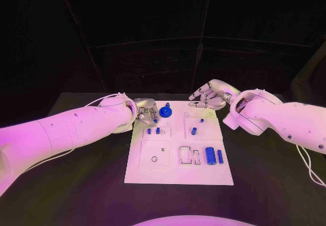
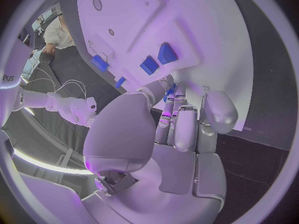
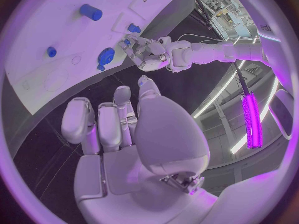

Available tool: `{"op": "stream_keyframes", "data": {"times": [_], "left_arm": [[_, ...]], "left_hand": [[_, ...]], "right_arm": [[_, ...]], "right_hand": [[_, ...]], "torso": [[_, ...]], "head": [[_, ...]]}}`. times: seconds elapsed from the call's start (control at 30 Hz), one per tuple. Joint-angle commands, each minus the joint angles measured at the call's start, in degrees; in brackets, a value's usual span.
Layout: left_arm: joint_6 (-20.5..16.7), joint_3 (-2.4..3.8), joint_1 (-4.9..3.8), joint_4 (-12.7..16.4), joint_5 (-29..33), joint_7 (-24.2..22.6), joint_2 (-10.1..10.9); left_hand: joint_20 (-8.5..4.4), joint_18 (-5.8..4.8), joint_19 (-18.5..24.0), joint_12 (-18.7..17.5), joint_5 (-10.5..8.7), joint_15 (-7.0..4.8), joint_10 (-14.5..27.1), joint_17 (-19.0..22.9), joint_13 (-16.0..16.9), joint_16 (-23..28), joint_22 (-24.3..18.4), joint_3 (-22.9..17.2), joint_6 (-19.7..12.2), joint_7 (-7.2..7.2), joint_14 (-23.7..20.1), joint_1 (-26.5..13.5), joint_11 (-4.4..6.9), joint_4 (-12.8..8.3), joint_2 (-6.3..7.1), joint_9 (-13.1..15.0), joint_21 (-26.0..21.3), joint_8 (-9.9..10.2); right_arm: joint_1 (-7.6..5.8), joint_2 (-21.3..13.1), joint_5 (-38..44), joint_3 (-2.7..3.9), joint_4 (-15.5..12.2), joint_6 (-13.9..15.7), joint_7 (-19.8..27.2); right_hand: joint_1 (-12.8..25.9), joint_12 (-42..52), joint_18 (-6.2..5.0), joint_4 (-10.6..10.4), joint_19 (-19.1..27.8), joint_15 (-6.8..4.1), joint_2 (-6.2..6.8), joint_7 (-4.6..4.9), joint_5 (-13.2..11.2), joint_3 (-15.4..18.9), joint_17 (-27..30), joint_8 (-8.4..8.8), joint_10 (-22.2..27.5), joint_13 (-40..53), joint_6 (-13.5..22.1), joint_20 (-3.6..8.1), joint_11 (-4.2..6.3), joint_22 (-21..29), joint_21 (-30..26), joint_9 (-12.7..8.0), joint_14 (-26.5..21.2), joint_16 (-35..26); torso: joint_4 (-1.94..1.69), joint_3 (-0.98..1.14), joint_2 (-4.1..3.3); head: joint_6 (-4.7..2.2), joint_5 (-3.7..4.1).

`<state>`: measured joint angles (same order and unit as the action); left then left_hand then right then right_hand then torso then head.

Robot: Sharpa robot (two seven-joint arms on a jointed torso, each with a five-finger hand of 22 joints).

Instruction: Assemble the parts on the task board

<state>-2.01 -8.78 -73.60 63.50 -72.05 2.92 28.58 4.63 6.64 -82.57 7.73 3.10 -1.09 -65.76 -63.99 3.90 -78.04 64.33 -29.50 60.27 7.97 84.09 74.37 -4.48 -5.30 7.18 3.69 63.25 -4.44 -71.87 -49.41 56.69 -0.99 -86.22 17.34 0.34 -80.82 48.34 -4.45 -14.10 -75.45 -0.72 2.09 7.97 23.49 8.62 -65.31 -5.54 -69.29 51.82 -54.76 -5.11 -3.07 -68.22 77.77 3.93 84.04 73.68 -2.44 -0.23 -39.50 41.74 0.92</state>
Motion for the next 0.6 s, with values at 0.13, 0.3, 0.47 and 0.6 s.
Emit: {"op": "stream_keyframes", "data": {"times": [0.13, 0.3, 0.47, 0.6], "left_arm": [[1.14, -0.02, -0.05, 0.08, 0.2, 0.53, -0.05], [0.56, -0.02, -0.05, 0.15, 0.2, 0.21, 0.04], [-0.05, -0.02, -0.05, 0.11, 0.2, 0.12, 0.18], [-0.89, -0.01, -0.04, 0.13, 0.08, 0.04, 0.54]], "left_hand": [[0.34, -0.67, 0.16, -0.56, -0.26, 0.63, 1.5, 0.35, -0.09, 0.24, -0.25, 0.51, -0.8, -0.02, 1.03, -0.54, -0.22, -0.27, 0.62, 0.0, -0.56, 0.65], [0.41, -0.64, 0.22, -0.67, -0.26, 0.71, 2.04, 0.47, -0.08, 0.27, -0.36, 0.63, -0.89, -0.04, 0.99, -0.54, -0.34, -0.34, 0.74, 0.03, -0.71, 0.71], [0.51, -0.6, 0.3, -0.78, -0.25, 0.83, 2.78, 0.5, -0.07, 0.24, -0.55, 0.77, -1.26, 0.0, 0.99, -0.51, -0.5, -0.45, 0.86, 0.0, -0.95, 0.85], [0.88, -0.27, 0.83, -1.46, -0.26, 1.31, 5.64, 0.69, -0.17, 0.19, -2.11, 1.25, -4.89, -0.04, 0.99, -0.3, -1.13, -0.8, 1.16, -0.16, -2.75, 1.02]], "right_arm": [[-0.09, -0.02, 0.14, 0.03, -0.11, -0.32, 0.27], [-0.09, -0.02, 0.14, 0.03, -0.09, -0.32, 0.27], [-0.09, -0.02, 0.14, 0.03, -0.05, -0.29, 0.25], [-0.09, -0.07, 0.22, 0.03, 0.15, -0.18, 0.12]], "right_hand": [[0.09, 0.18, -0.5, 0.01, 0.2, -0.55, -0.57, 0.1, 0.3, 0.31, 0.07, -0.24, 0.1, -0.05, -0.12, -0.03, 0.07, 0.05, -0.26, 0.09, 1.17, -0.33], [0.09, 0.18, -0.5, 0.01, 0.2, -0.55, -0.57, 0.1, 0.3, 0.31, 0.07, -0.24, 0.1, -0.05, -0.12, -0.03, 0.07, 0.05, -0.26, 0.09, 1.17, -0.33], [0.09, 0.18, -0.5, 0.01, 0.2, -0.55, -0.57, 0.1, 0.3, 0.31, 0.07, -0.24, 0.1, -0.05, -0.12, -0.03, 0.07, 0.05, -0.26, 0.09, 1.17, -0.33], [0.1, -0.36, -0.59, 0.0, 0.47, -0.55, -0.53, 0.12, 0.27, 0.39, 0.37, -0.22, 0.41, -0.56, -0.06, -0.03, 0.06, 0.47, -0.51, 0.08, 1.11, -0.55]], "torso": [[-0.02, -0.01, 0.0], [-0.01, -0.03, 0.02], [-0.04, -0.03, 0.01], [-0.03, -0.04, 0.02]], "head": [[0.04, 0.07], [0.02, 0.09], [-0.01, 0.14], [-0.05, 0.11]]}}
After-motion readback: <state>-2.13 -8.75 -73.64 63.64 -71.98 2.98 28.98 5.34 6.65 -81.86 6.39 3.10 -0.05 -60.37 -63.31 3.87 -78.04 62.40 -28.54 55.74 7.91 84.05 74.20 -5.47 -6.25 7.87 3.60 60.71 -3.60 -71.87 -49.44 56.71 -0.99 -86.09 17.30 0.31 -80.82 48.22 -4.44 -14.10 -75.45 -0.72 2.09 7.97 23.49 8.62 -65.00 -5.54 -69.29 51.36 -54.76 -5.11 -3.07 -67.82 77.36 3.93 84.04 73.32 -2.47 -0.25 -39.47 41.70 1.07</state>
